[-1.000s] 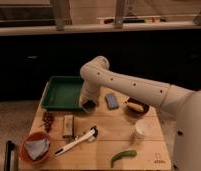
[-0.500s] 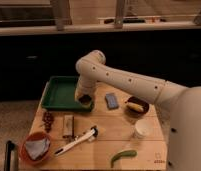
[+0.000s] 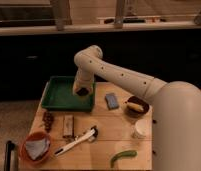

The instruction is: Stack cups into tray

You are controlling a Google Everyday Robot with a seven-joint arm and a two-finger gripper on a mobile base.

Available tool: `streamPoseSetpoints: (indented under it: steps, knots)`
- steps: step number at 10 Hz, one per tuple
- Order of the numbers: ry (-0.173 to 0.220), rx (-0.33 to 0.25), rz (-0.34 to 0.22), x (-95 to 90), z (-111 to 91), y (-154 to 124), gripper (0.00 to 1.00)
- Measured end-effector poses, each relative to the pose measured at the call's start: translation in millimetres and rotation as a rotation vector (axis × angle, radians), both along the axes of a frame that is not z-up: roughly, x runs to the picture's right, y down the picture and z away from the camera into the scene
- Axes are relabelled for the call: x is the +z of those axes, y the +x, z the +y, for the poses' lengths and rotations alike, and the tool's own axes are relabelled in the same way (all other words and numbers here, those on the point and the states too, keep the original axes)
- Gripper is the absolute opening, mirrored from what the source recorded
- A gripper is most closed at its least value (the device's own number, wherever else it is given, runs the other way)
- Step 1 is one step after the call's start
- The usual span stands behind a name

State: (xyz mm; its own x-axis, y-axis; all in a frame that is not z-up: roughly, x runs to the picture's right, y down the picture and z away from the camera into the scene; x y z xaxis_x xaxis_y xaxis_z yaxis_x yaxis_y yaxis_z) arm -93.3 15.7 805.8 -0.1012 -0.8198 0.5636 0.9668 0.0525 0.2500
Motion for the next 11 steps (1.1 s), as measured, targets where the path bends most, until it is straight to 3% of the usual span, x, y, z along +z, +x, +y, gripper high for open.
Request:
streamPoseSetpoints:
  steps: [7, 9, 11]
  knots:
    - [-0.058, 0.029, 0.060, 68.8, 14.8, -17.9, 0.00]
    - [-0.082, 0.040, 0.068, 81.1, 19.2, -21.2, 0.09]
    - [-0.110, 0.056, 0.067, 90.9, 22.6, -23.2, 0.30]
